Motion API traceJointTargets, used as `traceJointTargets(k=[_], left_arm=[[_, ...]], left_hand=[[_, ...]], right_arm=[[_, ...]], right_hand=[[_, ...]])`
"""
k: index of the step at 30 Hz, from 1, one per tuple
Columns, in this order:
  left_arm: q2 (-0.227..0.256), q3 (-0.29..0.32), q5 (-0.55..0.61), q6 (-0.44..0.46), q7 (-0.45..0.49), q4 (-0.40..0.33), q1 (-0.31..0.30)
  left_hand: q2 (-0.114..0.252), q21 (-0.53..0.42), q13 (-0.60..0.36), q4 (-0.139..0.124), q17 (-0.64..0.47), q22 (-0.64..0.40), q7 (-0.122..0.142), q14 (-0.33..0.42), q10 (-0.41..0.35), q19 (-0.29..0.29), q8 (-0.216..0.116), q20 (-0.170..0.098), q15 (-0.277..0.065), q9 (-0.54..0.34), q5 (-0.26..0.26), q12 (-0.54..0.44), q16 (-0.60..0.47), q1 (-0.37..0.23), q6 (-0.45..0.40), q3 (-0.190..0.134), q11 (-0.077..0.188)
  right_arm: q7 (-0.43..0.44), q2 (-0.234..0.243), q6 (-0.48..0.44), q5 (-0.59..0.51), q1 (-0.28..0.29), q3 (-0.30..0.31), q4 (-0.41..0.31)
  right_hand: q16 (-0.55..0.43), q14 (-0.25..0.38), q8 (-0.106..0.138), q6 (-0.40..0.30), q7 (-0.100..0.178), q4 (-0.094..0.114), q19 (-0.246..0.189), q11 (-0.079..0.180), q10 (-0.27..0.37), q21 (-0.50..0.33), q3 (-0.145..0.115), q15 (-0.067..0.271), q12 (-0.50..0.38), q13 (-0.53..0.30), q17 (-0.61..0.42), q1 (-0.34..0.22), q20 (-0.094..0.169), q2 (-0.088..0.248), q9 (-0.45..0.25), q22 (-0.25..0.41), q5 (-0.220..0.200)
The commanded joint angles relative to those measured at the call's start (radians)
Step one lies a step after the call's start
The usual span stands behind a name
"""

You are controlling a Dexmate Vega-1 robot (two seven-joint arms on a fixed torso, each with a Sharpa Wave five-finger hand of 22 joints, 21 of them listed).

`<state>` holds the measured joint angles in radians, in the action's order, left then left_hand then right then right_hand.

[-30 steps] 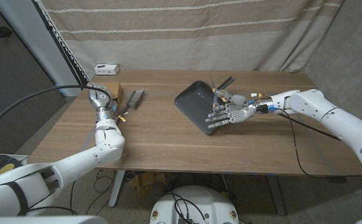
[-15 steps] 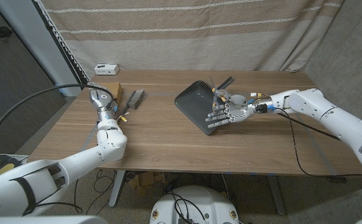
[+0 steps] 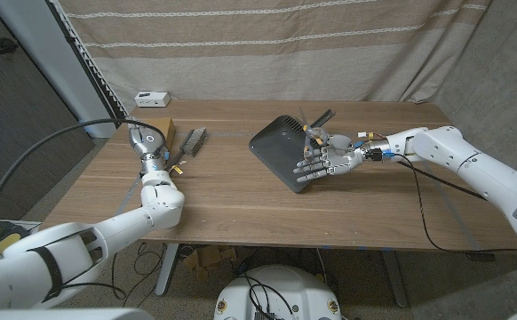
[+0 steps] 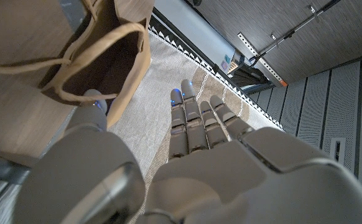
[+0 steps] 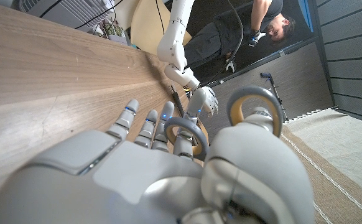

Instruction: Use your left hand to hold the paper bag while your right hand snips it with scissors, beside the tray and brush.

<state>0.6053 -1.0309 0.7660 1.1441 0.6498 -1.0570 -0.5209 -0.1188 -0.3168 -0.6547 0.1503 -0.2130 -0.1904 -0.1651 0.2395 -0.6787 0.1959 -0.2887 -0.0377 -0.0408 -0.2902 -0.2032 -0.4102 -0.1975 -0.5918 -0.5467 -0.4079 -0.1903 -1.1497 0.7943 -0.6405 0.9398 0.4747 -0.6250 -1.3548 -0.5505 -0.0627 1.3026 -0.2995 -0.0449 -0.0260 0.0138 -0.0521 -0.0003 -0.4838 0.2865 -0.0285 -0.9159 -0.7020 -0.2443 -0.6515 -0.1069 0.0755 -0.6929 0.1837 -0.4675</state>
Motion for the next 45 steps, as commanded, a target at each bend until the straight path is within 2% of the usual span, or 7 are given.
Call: traceJointTargets(k=[1,8,10,17,25,33,45], left_arm=[[-0.034,-0.011,-0.041,-0.008,0.065,0.070,0.020],[-0.028,-0.003,-0.071,-0.028,0.090,0.057,0.016],[-0.020,-0.007,-0.070,-0.031,0.092,0.048,0.014],[0.008,0.010,-0.085,-0.049,0.098,-0.009,-0.006],[-0.007,0.041,-0.111,-0.077,0.139,0.004,-0.019],[-0.051,0.071,-0.146,-0.115,0.226,0.079,-0.013],[-0.112,0.058,-0.185,-0.136,0.282,0.204,0.029]], left_hand=[[0.003,0.029,-0.344,0.000,-0.006,0.000,-0.025,0.000,-0.403,0.016,0.003,0.003,-0.199,-0.012,0.005,-0.076,-0.003,-0.027,-0.028,-0.021,-0.086],[0.005,0.039,-0.447,0.000,-0.010,-0.005,-0.038,0.011,-0.364,0.017,0.004,0.016,-0.197,-0.016,0.004,-0.005,-0.008,-0.029,-0.038,-0.027,-0.078],[0.001,0.046,-0.482,0.000,-0.014,-0.008,0.001,0.018,-0.179,0.024,0.016,0.021,-0.188,-0.020,0.001,0.116,-0.008,-0.030,-0.019,-0.032,-0.052],[-0.012,0.041,-0.373,0.002,-0.015,-0.012,0.067,0.064,0.090,0.068,0.032,0.030,-0.177,-0.023,-0.008,0.248,-0.007,-0.026,0.012,-0.034,-0.027],[-0.010,0.043,-0.328,0.004,-0.014,-0.012,0.075,0.068,0.145,0.068,0.031,0.019,-0.176,-0.024,-0.013,0.242,-0.001,-0.033,0.008,-0.040,-0.025],[0.056,0.033,-0.232,0.020,-0.016,-0.017,0.063,0.088,0.149,0.098,0.042,0.002,-0.171,-0.020,-0.007,0.222,-0.005,-0.141,0.029,-0.109,0.073],[0.129,0.035,-0.139,0.003,-0.041,-0.028,-0.027,0.059,0.139,0.070,0.039,0.016,-0.170,-0.021,0.023,0.208,-0.001,-0.190,0.024,-0.167,-0.030]], right_arm=[[0.010,0.005,-0.003,0.004,0.002,0.005,-0.010],[0.018,0.010,-0.006,0.012,0.011,0.010,-0.022],[0.019,0.012,-0.004,0.012,0.013,0.011,-0.026],[0.019,0.014,-0.004,0.019,0.019,0.014,-0.026],[0.014,0.014,-0.004,0.015,0.015,0.010,-0.022],[0.015,0.010,-0.012,0.014,0.007,0.006,-0.019],[0.027,0.007,-0.018,0.015,0.005,0.006,-0.025]], right_hand=[[0.002,0.002,0.007,0.009,-0.010,-0.007,-0.008,0.000,0.007,0.002,0.003,-0.002,-0.004,-0.003,-0.002,0.000,0.000,0.010,-0.004,0.002,0.002],[0.003,0.002,0.010,0.010,-0.008,-0.007,-0.008,0.000,0.007,0.004,0.003,-0.002,-0.003,-0.003,-0.003,0.000,0.000,0.010,-0.007,0.002,0.002],[0.003,0.002,0.011,0.011,-0.008,-0.007,-0.008,0.000,0.007,0.004,0.003,-0.002,-0.002,-0.004,-0.003,0.000,0.000,0.010,-0.008,0.002,0.002],[0.004,0.003,0.013,0.012,-0.009,-0.008,-0.008,0.000,0.008,0.006,0.002,-0.002,-0.002,-0.004,-0.003,0.000,-0.001,0.010,-0.011,0.002,0.002],[0.005,0.002,0.014,0.013,-0.009,-0.008,-0.010,0.000,0.007,0.008,0.002,-0.002,-0.001,-0.005,-0.003,0.000,-0.002,0.011,-0.012,0.002,0.002],[0.005,0.002,0.016,0.013,-0.009,-0.009,-0.011,0.000,0.008,0.010,0.002,-0.002,-0.001,-0.005,-0.004,0.000,-0.006,0.011,-0.013,0.002,0.002],[0.007,0.002,0.016,0.013,-0.010,-0.010,-0.013,-0.001,0.007,0.013,0.002,-0.002,0.001,-0.007,-0.004,-0.001,-0.009,0.011,-0.010,0.003,0.002]])
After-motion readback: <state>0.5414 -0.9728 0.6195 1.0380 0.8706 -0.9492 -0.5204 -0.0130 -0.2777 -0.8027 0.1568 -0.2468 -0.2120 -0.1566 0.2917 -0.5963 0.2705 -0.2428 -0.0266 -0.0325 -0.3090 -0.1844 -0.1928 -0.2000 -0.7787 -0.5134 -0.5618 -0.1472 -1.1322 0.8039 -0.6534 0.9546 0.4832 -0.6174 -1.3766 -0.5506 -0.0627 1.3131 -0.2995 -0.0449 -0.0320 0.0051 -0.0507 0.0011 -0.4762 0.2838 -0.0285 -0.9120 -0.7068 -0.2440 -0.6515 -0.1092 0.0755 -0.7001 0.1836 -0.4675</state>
